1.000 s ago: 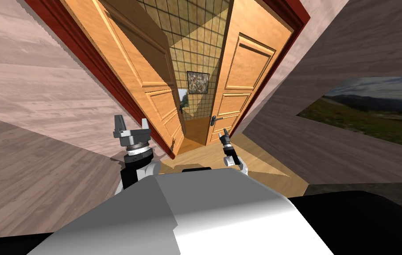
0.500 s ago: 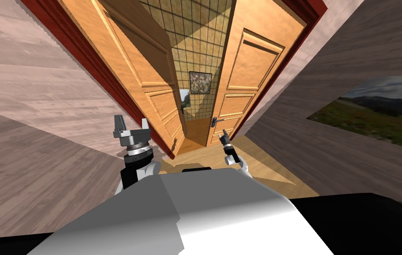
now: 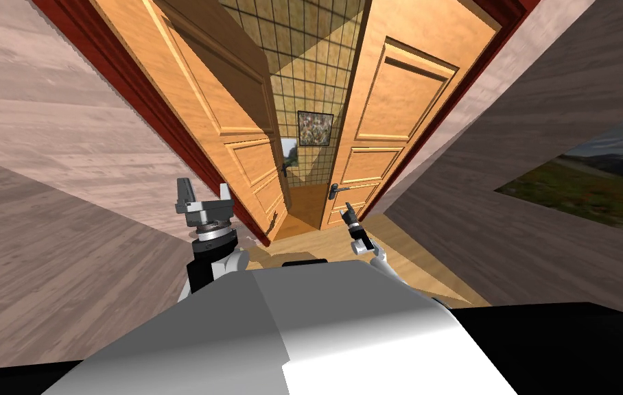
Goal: Push the door open
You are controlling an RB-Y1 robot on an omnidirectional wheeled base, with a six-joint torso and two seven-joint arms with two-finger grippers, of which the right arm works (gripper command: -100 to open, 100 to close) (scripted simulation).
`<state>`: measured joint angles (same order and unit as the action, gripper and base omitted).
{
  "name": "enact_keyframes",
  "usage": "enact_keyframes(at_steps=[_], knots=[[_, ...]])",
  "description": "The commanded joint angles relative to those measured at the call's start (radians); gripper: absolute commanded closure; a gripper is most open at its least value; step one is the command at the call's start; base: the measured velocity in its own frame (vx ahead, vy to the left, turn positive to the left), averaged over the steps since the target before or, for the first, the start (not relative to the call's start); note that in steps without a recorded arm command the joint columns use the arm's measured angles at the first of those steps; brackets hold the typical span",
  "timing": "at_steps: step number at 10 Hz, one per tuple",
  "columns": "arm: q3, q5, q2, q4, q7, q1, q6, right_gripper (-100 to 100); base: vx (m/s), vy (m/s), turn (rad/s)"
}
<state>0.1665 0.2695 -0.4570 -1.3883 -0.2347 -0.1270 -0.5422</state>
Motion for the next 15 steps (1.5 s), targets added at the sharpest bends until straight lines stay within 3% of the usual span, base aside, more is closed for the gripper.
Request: enact_keyframes(at_steps=[1,7,12,14,15], knots=[[0.012,0.011,-0.022,0.047,-0.013,0.024,0.000,-100,0.080,-0.094,0.094],[0.049,0.046,-0.101,0.189,-0.055,0.093,-0.005,-100,0.063,-0.090,0.092],[0.075,0.071,-0.155,0.287,-0.084,0.141,-0.007,-100,0.052,-0.066,0.071],[0.083,0.079,-0.173,0.321,-0.094,0.157,-0.008,-100,0.054,-0.078,0.065],[0.080,0.076,-0.165,0.310,-0.088,0.153,-0.007,-100,0.024,-0.042,0.020]])
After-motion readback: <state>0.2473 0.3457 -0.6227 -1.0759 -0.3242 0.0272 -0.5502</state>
